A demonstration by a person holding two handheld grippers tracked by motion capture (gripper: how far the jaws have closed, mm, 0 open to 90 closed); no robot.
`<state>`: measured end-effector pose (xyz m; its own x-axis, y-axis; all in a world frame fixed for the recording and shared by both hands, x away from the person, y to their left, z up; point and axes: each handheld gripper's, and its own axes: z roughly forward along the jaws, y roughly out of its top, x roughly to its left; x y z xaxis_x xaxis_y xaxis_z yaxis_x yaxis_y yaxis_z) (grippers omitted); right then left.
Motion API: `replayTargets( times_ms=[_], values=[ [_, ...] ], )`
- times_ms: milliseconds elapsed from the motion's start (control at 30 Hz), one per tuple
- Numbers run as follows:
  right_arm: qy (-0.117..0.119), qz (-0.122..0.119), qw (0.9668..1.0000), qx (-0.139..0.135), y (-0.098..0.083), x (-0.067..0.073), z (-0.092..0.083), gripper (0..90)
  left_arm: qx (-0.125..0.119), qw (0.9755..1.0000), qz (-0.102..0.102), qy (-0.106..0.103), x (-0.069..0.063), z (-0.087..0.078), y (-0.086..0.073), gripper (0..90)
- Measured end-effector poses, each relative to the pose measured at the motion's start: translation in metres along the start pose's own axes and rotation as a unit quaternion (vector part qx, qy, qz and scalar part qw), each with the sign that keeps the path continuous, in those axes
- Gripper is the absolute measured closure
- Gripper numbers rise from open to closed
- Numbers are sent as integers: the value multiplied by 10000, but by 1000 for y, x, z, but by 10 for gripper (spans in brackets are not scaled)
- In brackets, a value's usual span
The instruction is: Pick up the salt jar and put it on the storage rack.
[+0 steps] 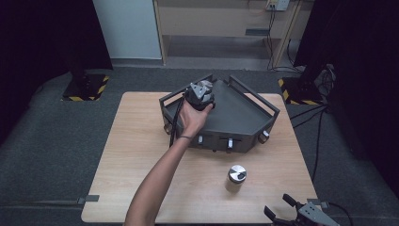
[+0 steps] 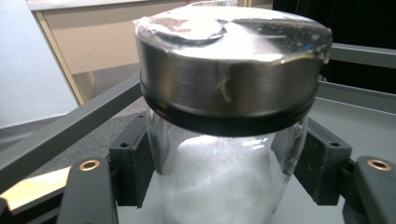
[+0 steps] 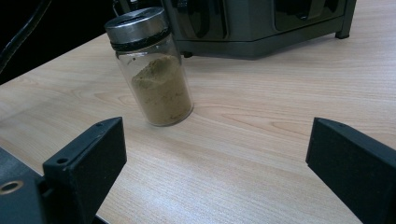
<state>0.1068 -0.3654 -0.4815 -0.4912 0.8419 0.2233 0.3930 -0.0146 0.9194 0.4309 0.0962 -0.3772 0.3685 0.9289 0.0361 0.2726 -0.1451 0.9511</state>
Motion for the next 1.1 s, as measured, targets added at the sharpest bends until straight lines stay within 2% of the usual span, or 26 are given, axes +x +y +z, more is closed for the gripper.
replayTargets(
  times_ms=[233, 833, 933, 967, 1000, 1033, 1067, 1100],
  values=[
    [25, -27, 10000, -4, 1, 1, 0, 54, -166, 9998, -21, 81, -4, 0, -9, 301],
    [23, -68, 10000, -63, 1, 3, -3, 54, -109, 9998, -61, 121, -6, -1, -6, 300],
    [21, -58, 10000, -66, 1, 3, -3, 54, -77, 9998, -77, 146, -7, -1, -5, 292],
    [21, -58, 10000, -66, 1, 3, -3, 54, 20, 9998, -121, 156, -8, -1, -3, 292],
    [13, -56, 10000, -63, 1, 3, -3, 54, 126, 9997, -171, 150, -8, -1, 0, 218],
    [16, -52, 10000, -72, 0, 3, -3, 54, 186, 9996, -166, 120, -7, -2, 1, 194],
    [19, -54, 10000, -70, 1, 2, -3, 54, 221, 9997, -25, 131, -8, -4, 2, 174],
    [19, -54, 10000, -70, 1, 2, -3, 54, 221, 9997, -25, 131, -8, -4, 2, 159]
  ],
)
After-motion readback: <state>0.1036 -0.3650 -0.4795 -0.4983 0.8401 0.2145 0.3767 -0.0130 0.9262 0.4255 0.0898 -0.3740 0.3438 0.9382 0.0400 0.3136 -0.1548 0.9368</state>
